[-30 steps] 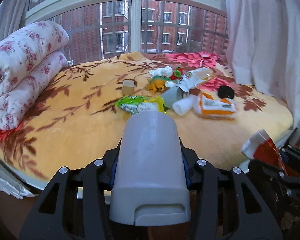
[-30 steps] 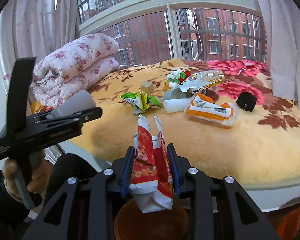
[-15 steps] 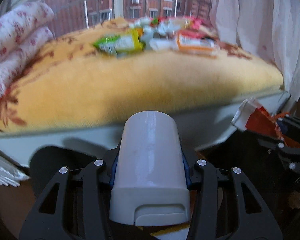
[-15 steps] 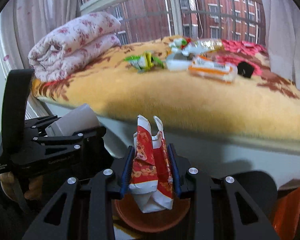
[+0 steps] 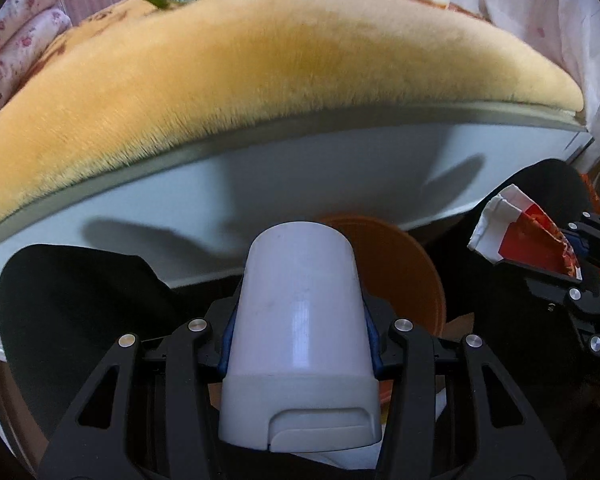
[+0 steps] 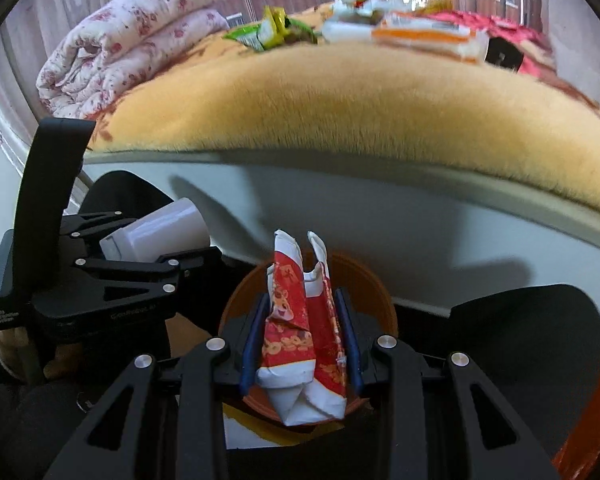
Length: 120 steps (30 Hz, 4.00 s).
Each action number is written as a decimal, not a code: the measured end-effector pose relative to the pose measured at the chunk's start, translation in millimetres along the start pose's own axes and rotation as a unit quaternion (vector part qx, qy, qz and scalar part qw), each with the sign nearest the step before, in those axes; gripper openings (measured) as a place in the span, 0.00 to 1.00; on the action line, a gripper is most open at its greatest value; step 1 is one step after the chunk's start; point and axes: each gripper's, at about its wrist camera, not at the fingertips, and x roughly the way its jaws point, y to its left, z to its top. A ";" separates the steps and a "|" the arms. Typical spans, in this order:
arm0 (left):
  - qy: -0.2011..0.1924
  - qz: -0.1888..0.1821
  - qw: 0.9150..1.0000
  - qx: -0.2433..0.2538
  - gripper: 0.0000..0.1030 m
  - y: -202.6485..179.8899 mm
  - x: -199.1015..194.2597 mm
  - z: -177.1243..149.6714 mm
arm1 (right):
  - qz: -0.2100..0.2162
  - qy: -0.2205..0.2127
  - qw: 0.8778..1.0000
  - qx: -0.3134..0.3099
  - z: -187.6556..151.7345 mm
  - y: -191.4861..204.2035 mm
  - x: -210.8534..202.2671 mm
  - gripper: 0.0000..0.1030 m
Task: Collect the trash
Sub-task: 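Lower both held items over the orange bin and open both tools, then grasp the orange-white bread bag with the right tool, then grasp the green snack bag with the left tool, then carry both bags down over the orange bin and open both tools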
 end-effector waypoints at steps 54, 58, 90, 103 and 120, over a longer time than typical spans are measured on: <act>-0.115 0.015 0.993 0.015 0.79 17.0 -49.0 61.1 | 0.003 -0.098 0.992 0.074 225.8 -149.5 22.1 0.85; -0.114 0.017 0.993 0.015 0.79 15.5 -48.3 60.0 | 0.021 -0.063 0.995 0.081 229.6 -152.1 51.7 0.63; -0.109 0.102 0.963 -0.227 0.85 72.4 -33.1 234.4 | -0.016 -0.180 0.981 0.073 132.8 -101.2 -40.5 0.30; -0.097 0.196 0.949 -0.227 0.62 78.8 31.6 247.5 | 0.008 -0.172 0.982 0.081 132.5 -108.5 -28.7 0.31; -0.186 0.088 0.969 -0.136 0.24 81.6 -34.6 190.5 | 0.001 -0.175 0.983 0.054 126.2 -70.8 -45.4 0.31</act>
